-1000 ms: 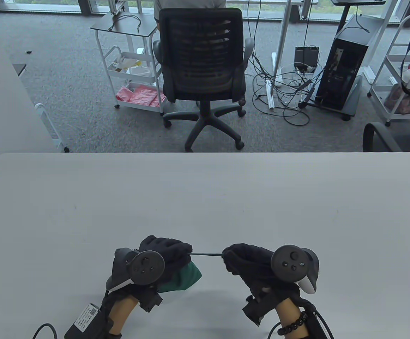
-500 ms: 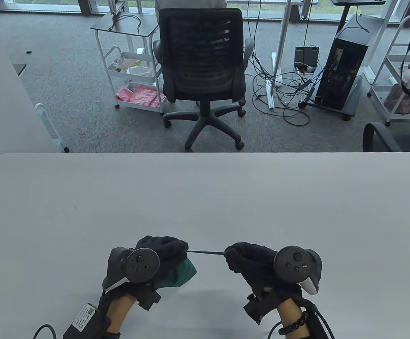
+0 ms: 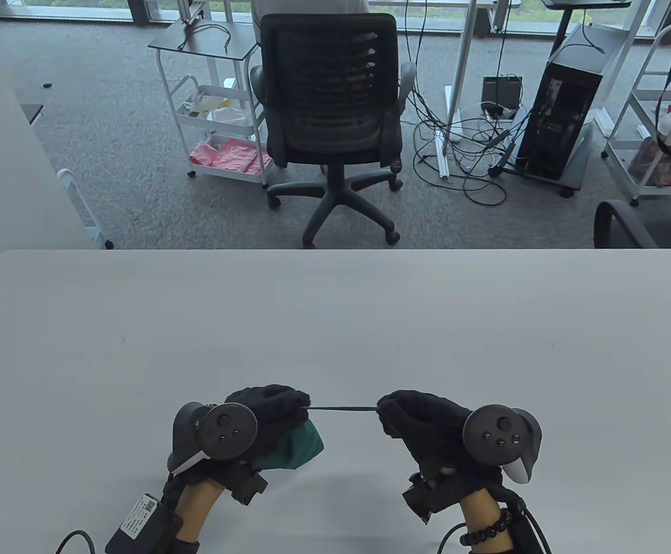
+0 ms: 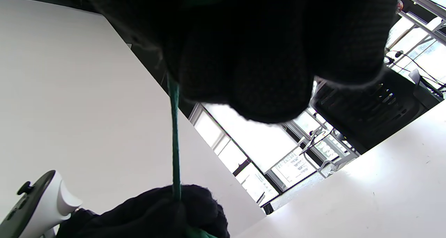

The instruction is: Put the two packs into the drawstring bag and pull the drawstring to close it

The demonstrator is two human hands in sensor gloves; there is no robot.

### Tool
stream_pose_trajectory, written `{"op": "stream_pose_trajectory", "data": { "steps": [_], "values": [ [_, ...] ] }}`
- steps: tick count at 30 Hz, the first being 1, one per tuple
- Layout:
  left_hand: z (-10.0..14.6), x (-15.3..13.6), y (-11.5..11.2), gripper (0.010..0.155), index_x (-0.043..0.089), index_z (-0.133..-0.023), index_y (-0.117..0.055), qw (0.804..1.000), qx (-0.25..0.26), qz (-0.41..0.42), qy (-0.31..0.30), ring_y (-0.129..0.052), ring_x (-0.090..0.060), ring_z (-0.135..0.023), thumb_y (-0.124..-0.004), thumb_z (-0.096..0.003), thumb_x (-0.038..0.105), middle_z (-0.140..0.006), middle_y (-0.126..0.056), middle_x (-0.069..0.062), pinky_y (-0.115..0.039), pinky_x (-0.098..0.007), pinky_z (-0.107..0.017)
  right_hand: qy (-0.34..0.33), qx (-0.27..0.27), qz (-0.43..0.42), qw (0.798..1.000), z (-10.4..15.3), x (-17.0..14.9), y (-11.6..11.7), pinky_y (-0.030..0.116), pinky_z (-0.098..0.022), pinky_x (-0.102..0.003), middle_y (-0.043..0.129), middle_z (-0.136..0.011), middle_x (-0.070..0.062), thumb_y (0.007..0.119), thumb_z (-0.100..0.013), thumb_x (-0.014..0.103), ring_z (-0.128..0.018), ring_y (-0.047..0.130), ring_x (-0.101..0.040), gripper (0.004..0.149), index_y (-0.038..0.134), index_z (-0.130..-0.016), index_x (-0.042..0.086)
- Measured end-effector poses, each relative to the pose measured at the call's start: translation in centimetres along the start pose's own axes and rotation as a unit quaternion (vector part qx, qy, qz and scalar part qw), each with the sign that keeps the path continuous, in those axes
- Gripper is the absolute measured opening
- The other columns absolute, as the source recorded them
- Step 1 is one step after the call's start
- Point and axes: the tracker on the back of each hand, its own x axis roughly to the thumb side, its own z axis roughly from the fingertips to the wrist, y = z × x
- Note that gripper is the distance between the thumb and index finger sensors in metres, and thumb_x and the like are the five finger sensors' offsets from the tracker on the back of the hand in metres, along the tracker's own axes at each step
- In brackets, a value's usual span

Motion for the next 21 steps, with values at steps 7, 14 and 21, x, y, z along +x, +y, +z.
{"op": "stream_pose_trajectory", "data": {
  "steps": [7, 14, 21],
  "values": [
    [-0.4, 0.1, -0.3, 0.043, 0.041, -0.087, -0.085, 1.0, -0.004, -0.002, -0.005, -0.106, -0.027, -0.075, -0.073, -0.0496, 0.059, -0.088, -0.097, 0.0, -0.085, -0.056, -0.061, -0.004, -0.008, -0.001, 1.0, 0.1, 0.2, -0.6, 0.094, -0.037, -0.043, 0.105, -0.051, -0.004, 0.077, -0.054, 0.04, -0.038, 0.109, -0.02, 0.036, 0.096, -0.067, 0.012],
    [0.1, 0.9, -0.4, 0.045, 0.036, -0.095, -0.079, 0.999, -0.034, 0.005, -0.015, -0.104, -0.029, -0.079, -0.073, -0.0522, 0.05, -0.096, -0.09, -0.004, -0.085, -0.055, -0.063, 0.001, -0.009, -0.006, 1.0, 0.3, -0.4, -0.7, 0.094, -0.039, -0.042, 0.104, -0.053, -0.004, 0.076, -0.054, 0.041, -0.04, 0.109, -0.019, 0.036, 0.095, -0.069, 0.014],
    [0.4, 0.0, 0.5, 0.044, 0.034, -0.093, -0.081, 0.999, 0.021, 0.04, 0.019, -0.108, -0.027, -0.073, -0.072, -0.0525, 0.047, -0.094, -0.093, -0.003, -0.088, -0.049, -0.061, -0.005, 0.033, 0.001, 0.999, 0.2, -0.7, 0.3, 0.094, -0.04, -0.042, 0.104, -0.055, -0.003, 0.076, -0.054, 0.043, -0.042, 0.108, -0.02, 0.037, 0.094, -0.071, 0.015]
  ]
}}
